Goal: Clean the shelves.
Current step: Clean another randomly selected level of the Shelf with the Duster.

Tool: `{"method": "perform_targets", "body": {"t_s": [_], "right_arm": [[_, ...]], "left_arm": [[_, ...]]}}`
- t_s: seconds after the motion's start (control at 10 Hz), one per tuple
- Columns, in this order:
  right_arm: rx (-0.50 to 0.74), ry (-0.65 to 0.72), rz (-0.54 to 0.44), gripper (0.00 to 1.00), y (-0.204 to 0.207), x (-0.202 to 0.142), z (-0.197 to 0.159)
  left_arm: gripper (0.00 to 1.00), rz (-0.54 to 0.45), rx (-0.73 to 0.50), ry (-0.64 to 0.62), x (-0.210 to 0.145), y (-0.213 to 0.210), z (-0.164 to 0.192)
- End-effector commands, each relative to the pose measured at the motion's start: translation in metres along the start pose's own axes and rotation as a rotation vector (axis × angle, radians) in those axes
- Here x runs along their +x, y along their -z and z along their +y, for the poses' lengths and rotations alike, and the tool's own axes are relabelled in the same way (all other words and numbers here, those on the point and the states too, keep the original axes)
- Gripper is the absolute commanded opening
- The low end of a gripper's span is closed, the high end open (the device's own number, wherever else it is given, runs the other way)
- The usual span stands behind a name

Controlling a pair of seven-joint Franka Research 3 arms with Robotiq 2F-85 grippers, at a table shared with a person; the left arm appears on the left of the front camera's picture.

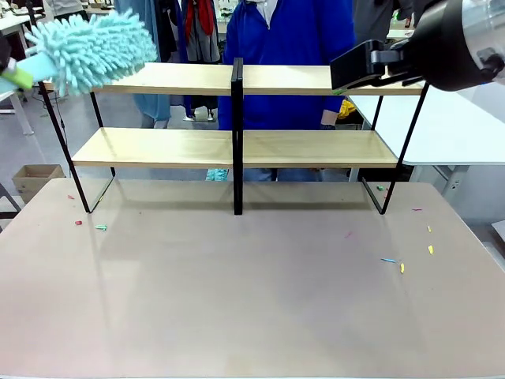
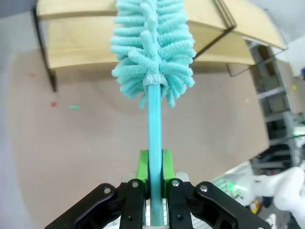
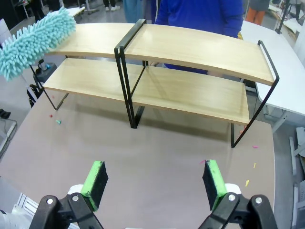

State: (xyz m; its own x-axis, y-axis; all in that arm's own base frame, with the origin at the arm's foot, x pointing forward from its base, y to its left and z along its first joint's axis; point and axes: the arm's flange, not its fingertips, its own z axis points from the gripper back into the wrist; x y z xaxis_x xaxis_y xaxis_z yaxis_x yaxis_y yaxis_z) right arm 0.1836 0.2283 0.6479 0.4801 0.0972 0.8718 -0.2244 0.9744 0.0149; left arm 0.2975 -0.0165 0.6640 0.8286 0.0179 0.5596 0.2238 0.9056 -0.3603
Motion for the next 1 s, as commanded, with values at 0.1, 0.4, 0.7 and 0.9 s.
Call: {"method": "perform_targets", "body": {"t_s": [0.1,0.4,0.7,0.9], "right_arm": [[0.008,-0.002,0.001,1.0,-0.001,0.001,0.0],[0.008,-0.002,0.001,1.0,-0.001,0.001,0.0],[0.008,-0.002,0.001,1.0,-0.001,0.001,0.0],[0.008,-0.002,0.001,1.0,-0.001,0.001,0.0]], "left_arm": [[0.13,-0.028,0.161,-0.029,-0.012,-0.012,0.011],[0.13,-0.124,0.366,-0.052,-0.017,-0.018,0.02],[0.13,-0.216,0.764,0.057,-0.038,-0.025,0.017],[0.13,-0.162,0.638,0.111,-0.036,-0.023,0.016]]}}
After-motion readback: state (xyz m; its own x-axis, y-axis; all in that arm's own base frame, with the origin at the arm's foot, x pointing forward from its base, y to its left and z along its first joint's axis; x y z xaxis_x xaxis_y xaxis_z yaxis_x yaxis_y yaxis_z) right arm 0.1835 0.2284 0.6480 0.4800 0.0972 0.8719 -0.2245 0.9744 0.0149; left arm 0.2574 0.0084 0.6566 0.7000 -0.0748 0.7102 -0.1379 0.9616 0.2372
